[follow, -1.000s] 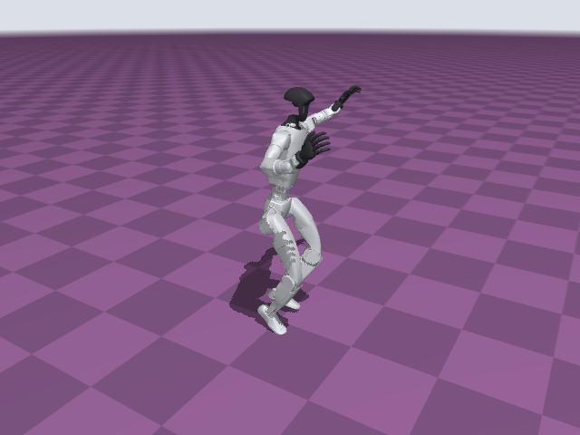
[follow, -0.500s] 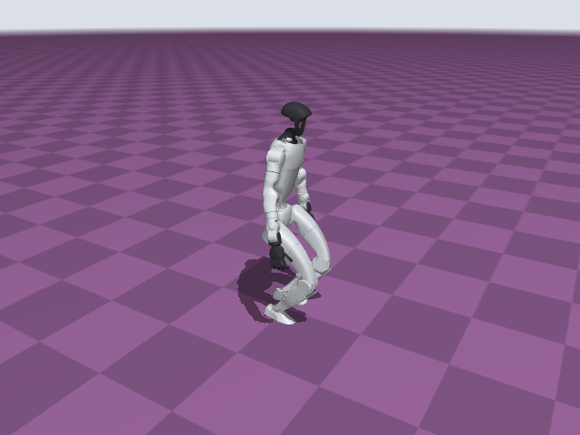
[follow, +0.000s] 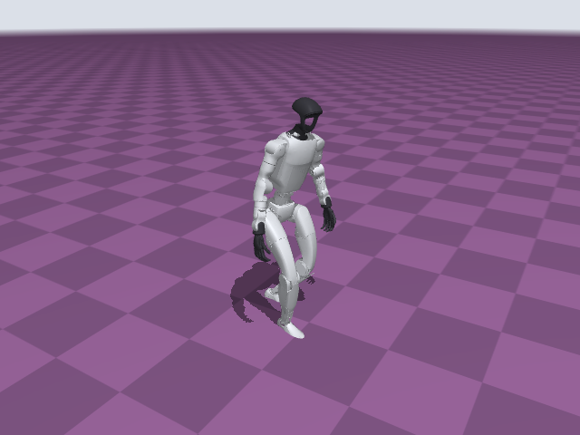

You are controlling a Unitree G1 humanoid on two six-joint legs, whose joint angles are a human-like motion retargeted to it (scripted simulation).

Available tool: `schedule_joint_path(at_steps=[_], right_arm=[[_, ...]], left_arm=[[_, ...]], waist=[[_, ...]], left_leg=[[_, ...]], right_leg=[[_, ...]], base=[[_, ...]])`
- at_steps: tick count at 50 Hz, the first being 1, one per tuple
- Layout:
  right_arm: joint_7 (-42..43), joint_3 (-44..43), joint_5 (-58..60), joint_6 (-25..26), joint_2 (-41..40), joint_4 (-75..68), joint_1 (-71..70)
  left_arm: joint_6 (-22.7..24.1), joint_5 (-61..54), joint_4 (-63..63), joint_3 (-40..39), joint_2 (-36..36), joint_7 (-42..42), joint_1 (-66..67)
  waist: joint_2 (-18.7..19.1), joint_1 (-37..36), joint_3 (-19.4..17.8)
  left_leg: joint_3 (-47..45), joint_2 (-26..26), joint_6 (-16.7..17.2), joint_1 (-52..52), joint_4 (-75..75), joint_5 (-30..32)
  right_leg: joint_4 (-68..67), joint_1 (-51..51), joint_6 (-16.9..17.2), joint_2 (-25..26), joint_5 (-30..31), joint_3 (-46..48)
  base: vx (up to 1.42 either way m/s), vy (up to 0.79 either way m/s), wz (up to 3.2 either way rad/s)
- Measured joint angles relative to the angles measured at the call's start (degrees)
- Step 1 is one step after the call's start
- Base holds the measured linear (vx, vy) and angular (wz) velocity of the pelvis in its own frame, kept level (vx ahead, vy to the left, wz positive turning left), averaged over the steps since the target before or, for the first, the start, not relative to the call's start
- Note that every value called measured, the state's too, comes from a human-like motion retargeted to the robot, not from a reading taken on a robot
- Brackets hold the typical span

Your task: Sport exercise

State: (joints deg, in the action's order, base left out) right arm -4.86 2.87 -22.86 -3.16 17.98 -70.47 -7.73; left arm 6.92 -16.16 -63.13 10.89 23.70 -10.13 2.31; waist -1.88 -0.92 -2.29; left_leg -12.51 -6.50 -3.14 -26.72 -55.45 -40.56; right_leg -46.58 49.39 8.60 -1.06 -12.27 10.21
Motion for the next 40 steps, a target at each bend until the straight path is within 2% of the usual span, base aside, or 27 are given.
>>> schedule_joint_path(at_steps=[5, 7, 10, 15, 17, 20, 22, 27, 40], right_arm=[[3.23, -1.71, -1.51, -1.85, 1.23, 3.15, -0.55], [4.6, -2.1, -1.5, -2.07, 1.36, 3.16, -1.3], [5.62, -2.23, -0.95, -2.13, 1.2, 2.37, -1.76], [5.08, 0.17, 2.22, -0.99, -0.1, -0.56, -2.8], [4.24, 1.78, 4.27, -0.36, -0.79, -2.48, -4.38], [2.92, 5.03, 7.23, 0.41, -1.96, -4.21, -5.41], [1.59, 6.76, 9.11, 0.73, -2.55, -5.75, -6.95], [-1.44, 10.84, 12.24, 1.27, -3.39, -6.81, -8.66], [-6.12, 15.71, 13.81, 0.76, -4.26, -4.64, -7.93]], left_arm=[[0.31, -0.75, -0.37, -3.19, 1.1, 2.37, 0.16], [0.19, -0.55, -0.77, -4.22, 1.47, 3.05, -0.18], [0.02, 0.18, -1.62, -4.66, 1.32, 3.25, -0.44], [-0.58, 2.71, -2.63, -2.83, 0.09, 1.94, -1.22], [-0.81, 4.51, -2.79, -1.25, -0.23, 0.63, -2.19], [-0.9, 7.41, -2.17, 1.74, -1.08, -1.15, -2.41], [-1.01, 9.64, -1.69, 3.62, -1.37, -2.63, -2.91], [-1.12, 14.1, -0.32, 7.91, -1.81, -5.73, -2.01], [-0.7, 19.5, 3.03, 13.21, -0.11, -8.43, -1.9]], waist=[[-2.98, 1.41, -0.28], [-6.23, 2.89, -1.27], [-8.08, 2.57, -1.02], [-8.41, 0.62, -0.01], [-6.99, -0.85, 1.01], [-6.09, -1.86, 1.11], [-4.28, -3.37, 2.49], [-2.27, -4.02, 5.3], [-1.84, 1.15, 11.99]], left_leg=[[-2.51, 4.02, -1.17, -1.39, 3.46, 1.56], [-3.36, 9.0, -1.97, 1.22, 8.75, 4.41], [-4.39, 11.13, -2.37, 1.43, 11.71, 6.88], [-6.0, 9.82, -2.24, -2.04, 10.04, 8.87], [-5.59, 7.4, -1.85, -4.78, 8.12, 9.05], [-3.39, 5.99, -1.06, -8.07, 3.47, 8.76], [-0.65, 3.93, -0.72, -10.54, 1.83, 7.21], [2.73, 3.8, -0.38, -10.84, 3.87, 6.17], [0.46, 8.14, -1.36, -3.6, 20.65, 9.39]], right_leg=[[-13.67, -2.56, -2.17, -6.04, -11.15, -1.3], [-17.8, -6.35, -1.67, -10.12, -15.2, -3.67], [-17.52, -11.66, -0.87, -11.38, -17.99, -5.42], [-9.8, -15.87, -0.53, -9.85, -21.81, -7.03], [-5.13, -15.79, -1.01, -7.06, -21.26, -7.06], [-4.9, -14.23, -1.24, -5.25, -21.07, -8.3], [-1.28, -13.57, -1.41, -1.9, -18.76, -8.89], [3.1, -12.61, -0.48, 1.59, -15.55, -11.12], [7.75, -11.83, 3.79, 0.39, -12.45, -15.16]], base=[[-0.34, -0.02, -0.29], [-0.27, -0.05, 0.16], [-0.23, -0.07, -0.33], [-0.19, -0.08, -0.67], [-0.15, -0.08, -0.98], [-0.15, -0.08, -1.07], [-0.1, -0.05, -1.34], [-0.03, -0.01, -1.06], [0.02, 0.07, -0.51]])
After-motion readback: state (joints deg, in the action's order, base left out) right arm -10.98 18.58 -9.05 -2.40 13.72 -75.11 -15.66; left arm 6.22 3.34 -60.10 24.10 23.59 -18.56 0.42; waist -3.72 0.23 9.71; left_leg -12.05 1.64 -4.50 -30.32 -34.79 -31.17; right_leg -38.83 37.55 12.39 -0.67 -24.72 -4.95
